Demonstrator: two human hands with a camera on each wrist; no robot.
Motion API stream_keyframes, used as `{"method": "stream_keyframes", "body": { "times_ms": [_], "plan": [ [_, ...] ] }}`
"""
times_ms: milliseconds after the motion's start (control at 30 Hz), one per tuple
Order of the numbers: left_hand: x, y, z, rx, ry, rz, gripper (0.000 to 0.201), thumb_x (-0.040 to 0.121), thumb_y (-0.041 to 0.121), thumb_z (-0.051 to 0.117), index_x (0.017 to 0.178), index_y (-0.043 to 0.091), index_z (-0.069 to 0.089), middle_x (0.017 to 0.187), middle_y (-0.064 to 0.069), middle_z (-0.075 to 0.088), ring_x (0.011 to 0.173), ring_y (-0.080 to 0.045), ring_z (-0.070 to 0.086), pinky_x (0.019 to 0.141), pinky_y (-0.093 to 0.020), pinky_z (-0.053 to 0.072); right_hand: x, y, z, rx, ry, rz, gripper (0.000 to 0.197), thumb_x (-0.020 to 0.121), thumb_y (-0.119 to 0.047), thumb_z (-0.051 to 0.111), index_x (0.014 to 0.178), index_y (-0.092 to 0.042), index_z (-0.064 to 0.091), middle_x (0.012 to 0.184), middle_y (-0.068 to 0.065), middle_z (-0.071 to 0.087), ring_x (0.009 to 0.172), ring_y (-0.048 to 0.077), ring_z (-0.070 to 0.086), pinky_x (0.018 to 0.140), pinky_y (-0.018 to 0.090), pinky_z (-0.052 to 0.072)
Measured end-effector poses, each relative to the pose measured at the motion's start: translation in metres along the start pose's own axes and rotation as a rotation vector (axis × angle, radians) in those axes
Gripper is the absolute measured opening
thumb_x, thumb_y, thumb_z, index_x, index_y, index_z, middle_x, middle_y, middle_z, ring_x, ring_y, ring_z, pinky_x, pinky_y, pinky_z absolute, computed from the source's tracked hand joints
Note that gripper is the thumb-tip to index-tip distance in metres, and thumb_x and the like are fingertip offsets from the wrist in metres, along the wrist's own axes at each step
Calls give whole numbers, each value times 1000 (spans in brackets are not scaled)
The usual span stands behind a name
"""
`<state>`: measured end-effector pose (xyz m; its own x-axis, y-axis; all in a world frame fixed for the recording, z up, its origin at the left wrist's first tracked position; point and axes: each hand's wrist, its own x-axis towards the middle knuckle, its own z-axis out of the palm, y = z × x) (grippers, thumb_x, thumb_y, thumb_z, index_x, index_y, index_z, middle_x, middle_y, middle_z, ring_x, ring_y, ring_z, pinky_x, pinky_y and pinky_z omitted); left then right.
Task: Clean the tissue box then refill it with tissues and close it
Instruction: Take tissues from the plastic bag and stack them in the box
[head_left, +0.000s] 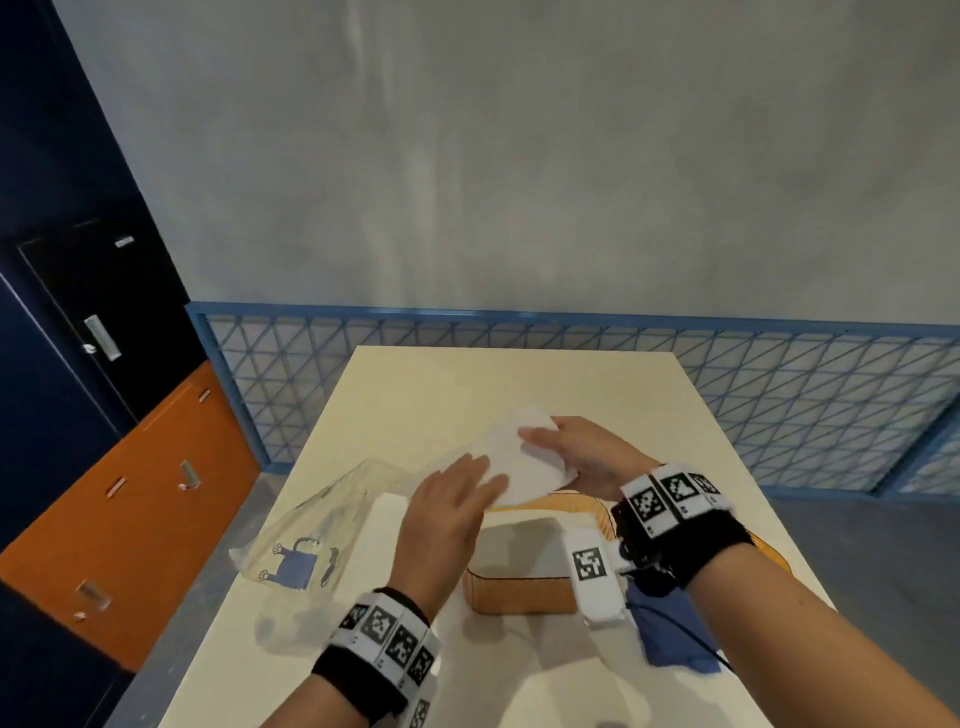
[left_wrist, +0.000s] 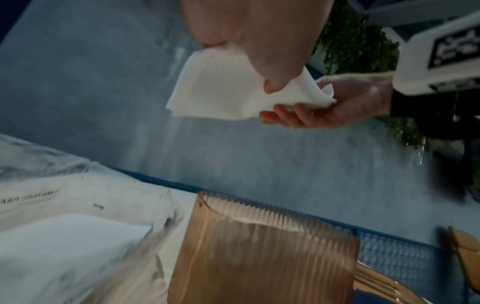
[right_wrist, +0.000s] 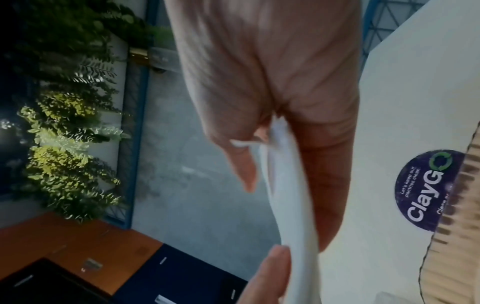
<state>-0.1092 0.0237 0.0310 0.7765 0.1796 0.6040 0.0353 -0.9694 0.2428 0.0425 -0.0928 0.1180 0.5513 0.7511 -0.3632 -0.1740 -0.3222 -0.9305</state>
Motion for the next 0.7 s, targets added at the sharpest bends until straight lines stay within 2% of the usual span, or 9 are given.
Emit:
{"method": "stream_keyframes", "body": {
  "times_ms": [100, 167, 267, 367, 467, 500, 567, 633, 700],
  "plan": [
    [-12, 3, 7, -145, -70, -85, 45, 88, 50, 49, 130, 38, 42, 147, -2, 43, 138, -15, 27, 109, -40, 35, 1, 3, -8, -191, 56, -63, 33, 89, -6, 55, 121, 2, 55, 122, 25, 60, 111, 39, 58, 88, 45, 47],
    [-16, 9, 5, -440, -52, -351, 60, 80, 63, 54, 133, 46, 33, 153, 7, 25, 142, -10, 16, 113, -32, 21, -3, 4, -13, -283, 75, -113, 34, 84, -12, 57, 116, -1, 57, 118, 22, 62, 108, 37, 59, 87, 44, 46],
    [-8, 8, 10, -858, 75, -815, 60, 93, 26, 55, 142, 33, 21, 150, 3, 27, 138, -15, 27, 108, -28, 26, -10, 3, -22, -368, 66, -167, 30, 88, -16, 55, 116, -6, 58, 113, 12, 63, 99, 27, 59, 83, 36, 45],
    [6, 5, 16, -1264, 61, -1072, 59, 97, 10, 43, 145, 32, 15, 140, -10, 41, 122, -20, 42, 104, -33, 35, -14, -1, -26, -381, 12, -195, 23, 92, -16, 53, 114, -13, 59, 110, 6, 63, 97, 21, 58, 85, 33, 44],
    [22, 6, 13, -1494, 39, -1118, 51, 94, 4, 41, 136, 28, 26, 106, -9, 54, 95, -22, 54, 84, -36, 50, -18, -2, -28, -331, -24, -226, 16, 92, -16, 54, 105, -22, 62, 109, 4, 66, 98, 21, 61, 91, 37, 46],
    [26, 7, 11, -1477, 34, -1091, 45, 91, 5, 44, 131, 23, 33, 107, -9, 54, 95, -22, 56, 83, -41, 51, -18, 0, -29, -305, -20, -234, 16, 92, -15, 54, 103, -23, 62, 108, 4, 66, 97, 21, 62, 91, 38, 47],
    [30, 6, 10, -1310, 48, -1028, 39, 89, 3, 48, 125, 16, 42, 113, -7, 57, 100, -21, 57, 86, -43, 50, -17, 6, -30, -225, 16, -245, 17, 91, -13, 56, 106, -22, 62, 109, 4, 67, 98, 22, 63, 91, 40, 49],
    [29, 6, 10, -1066, 75, -954, 33, 89, -2, 47, 119, 13, 46, 108, -6, 57, 95, -18, 56, 78, -29, 49, -15, 22, -33, -90, 76, -223, 25, 88, -9, 60, 112, -16, 60, 113, 8, 67, 102, 26, 64, 92, 41, 51],
    [24, 13, 15, -898, 64, -917, 28, 88, -4, 46, 111, 11, 45, 101, -7, 55, 92, -21, 52, 69, -24, 45, -13, 47, -33, 3, 128, -173, 28, 84, -2, 63, 110, -11, 60, 111, 11, 65, 100, 27, 63, 87, 38, 52]
  ]
}}
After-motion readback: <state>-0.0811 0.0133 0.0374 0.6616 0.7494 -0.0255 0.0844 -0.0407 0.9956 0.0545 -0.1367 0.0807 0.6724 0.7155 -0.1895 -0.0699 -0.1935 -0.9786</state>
